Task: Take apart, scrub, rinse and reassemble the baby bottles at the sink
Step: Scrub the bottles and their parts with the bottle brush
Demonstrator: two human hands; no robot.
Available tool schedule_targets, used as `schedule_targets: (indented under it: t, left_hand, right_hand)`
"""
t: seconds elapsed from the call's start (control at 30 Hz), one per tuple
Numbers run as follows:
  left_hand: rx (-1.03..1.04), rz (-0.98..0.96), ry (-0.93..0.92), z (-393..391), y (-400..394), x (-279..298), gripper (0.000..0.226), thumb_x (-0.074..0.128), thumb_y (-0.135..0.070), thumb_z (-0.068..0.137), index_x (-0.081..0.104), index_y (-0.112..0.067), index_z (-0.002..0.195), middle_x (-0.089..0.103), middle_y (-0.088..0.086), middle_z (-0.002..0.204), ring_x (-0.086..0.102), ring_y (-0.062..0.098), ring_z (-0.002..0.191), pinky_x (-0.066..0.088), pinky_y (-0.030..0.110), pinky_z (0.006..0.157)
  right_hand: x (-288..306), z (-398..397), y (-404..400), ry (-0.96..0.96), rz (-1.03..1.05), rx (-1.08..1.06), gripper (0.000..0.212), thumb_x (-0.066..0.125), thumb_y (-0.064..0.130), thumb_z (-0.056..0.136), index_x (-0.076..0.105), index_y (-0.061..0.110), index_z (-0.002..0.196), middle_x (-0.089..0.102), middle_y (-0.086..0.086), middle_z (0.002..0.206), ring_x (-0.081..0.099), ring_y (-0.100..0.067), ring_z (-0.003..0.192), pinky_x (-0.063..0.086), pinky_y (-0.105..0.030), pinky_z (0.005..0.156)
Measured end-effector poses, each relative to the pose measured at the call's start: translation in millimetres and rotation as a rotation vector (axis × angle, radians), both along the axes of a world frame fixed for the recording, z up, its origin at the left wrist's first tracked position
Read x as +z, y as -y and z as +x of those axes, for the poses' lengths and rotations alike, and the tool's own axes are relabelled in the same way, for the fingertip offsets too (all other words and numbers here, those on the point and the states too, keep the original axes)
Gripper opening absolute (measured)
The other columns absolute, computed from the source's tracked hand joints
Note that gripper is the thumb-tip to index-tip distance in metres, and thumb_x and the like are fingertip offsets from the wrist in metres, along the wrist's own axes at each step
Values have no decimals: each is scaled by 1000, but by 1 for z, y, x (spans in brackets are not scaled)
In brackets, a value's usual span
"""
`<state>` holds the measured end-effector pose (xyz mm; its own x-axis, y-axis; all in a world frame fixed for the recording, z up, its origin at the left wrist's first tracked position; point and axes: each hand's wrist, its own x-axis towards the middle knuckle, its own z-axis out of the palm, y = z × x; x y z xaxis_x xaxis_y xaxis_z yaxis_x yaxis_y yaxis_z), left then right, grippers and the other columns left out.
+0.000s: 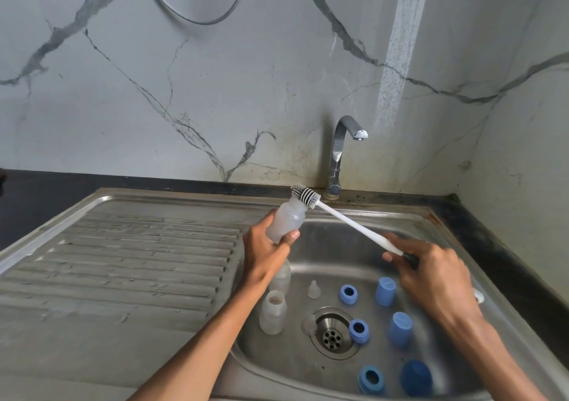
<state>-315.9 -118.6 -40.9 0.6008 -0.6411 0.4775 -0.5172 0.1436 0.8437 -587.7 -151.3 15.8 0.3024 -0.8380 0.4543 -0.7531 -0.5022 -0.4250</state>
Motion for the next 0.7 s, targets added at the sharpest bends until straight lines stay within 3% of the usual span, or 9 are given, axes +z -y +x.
schedule_targets:
  t: [0.13,0.23,0.37,0.43,0.57,0.7]
  left_hand:
    - [-60,31,36,-7,3,-2,42,73,-42,67,71,-26,106,71,-9,81,61,8,70,54,29,67]
    - [-15,16,-41,-3,1,4,38,80,-31,69,74,-26,106,74,-9,84,68,12,75,56,24,67]
    - [33,-6,-190,13,0,3,45,75,-47,64,74,-33,106,75,-7,85,72,18,80,62,43,70]
    - [32,1,-202,16,-1,2,44,75,-47,63,73,-34,106,75,-7,86,71,18,80,62,45,70]
    - [-13,20,-153,1,-3,6,38,82,-25,73,74,-29,110,75,-7,89,71,15,83,60,31,72]
    - [-138,-9,-99,-13,-1,3,43,77,-30,70,73,-27,113,76,-10,92,70,9,82,56,23,70]
  right_hand:
    - [1,-1,2,-5,16,-13,40,72,34,89,66,33,128,74,-1,82,65,-21,68,47,-34,60]
    - [1,1,0,10,0,0,40,73,34,88,66,33,127,75,-1,85,66,-22,71,48,-34,62]
    - [0,1,-3,-6,-24,29,39,73,33,87,67,33,126,74,2,87,67,-21,73,55,-40,65]
    - [0,1,-3,-16,-21,27,38,73,32,88,67,34,126,71,4,82,67,-22,75,53,-38,64]
    - [2,1,-2,22,-10,2,38,72,34,89,66,37,126,69,4,76,65,-24,74,43,-33,61]
    - [3,0,1,47,56,-6,38,71,35,90,65,34,128,73,-3,82,61,-22,70,41,-32,61]
